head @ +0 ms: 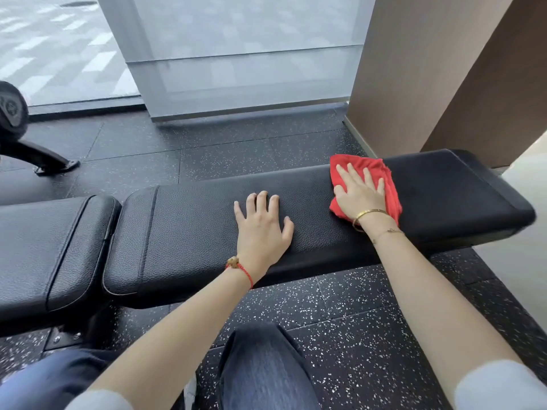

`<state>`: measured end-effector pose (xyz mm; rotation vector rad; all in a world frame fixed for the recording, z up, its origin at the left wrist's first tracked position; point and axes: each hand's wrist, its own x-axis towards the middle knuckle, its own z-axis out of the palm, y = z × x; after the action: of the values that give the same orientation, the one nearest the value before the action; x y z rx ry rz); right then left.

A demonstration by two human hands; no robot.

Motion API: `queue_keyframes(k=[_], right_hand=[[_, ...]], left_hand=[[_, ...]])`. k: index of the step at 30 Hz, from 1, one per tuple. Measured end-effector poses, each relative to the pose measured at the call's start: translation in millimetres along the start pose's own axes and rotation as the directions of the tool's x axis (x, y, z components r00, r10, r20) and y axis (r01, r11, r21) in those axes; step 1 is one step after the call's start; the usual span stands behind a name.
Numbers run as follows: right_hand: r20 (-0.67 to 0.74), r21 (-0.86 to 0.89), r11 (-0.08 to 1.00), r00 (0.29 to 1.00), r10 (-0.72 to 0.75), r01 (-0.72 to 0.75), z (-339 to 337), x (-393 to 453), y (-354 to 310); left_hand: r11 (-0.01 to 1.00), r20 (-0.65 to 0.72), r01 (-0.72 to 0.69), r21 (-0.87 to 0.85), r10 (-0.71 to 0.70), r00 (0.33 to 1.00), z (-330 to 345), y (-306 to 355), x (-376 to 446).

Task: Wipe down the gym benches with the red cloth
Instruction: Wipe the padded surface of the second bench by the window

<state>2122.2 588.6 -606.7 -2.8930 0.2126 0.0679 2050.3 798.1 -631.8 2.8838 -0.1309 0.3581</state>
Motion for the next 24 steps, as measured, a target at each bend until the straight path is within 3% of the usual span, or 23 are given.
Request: queue_keyframes(k=[6,11,14,19,24], right_hand=[[0.03,-0.007,0.981,0.981,-0.193,0.193,7.8,-11.1,-41.6],[-0.008,-0.002,0.956,0.956,-0.293,0.293,13.6,-53.3,-24.1],[-0.049,-0.009,0.977,0.976,-0.212,0.212,11.7,-62.5,8.9],[-0.099,0.0,0.999,0.994,0.052,-0.052,-3.5,-39.7,67.7],[-0.035,0.031,0.981,0.981,0.192,-0.191,-18.4,14.4,71.4]], left_hand=[[1.0,-0.016,0.008,0.001,-0.008,1.0,-1.4,0.0,0.7],[1.0,-0.017,0.006,0.001,-0.006,1.0,-0.2,-2.2,0.6],[1.0,-0.016,0.004,0.0,-0.004,1.0,0.4,-2.6,0.8],[1.0,-0.026,0.003,0.004,-0.003,1.0,1.3,-1.3,0.9],[0.999,-0.03,0.014,0.03,-0.013,0.999,1.6,-0.3,1.7]])
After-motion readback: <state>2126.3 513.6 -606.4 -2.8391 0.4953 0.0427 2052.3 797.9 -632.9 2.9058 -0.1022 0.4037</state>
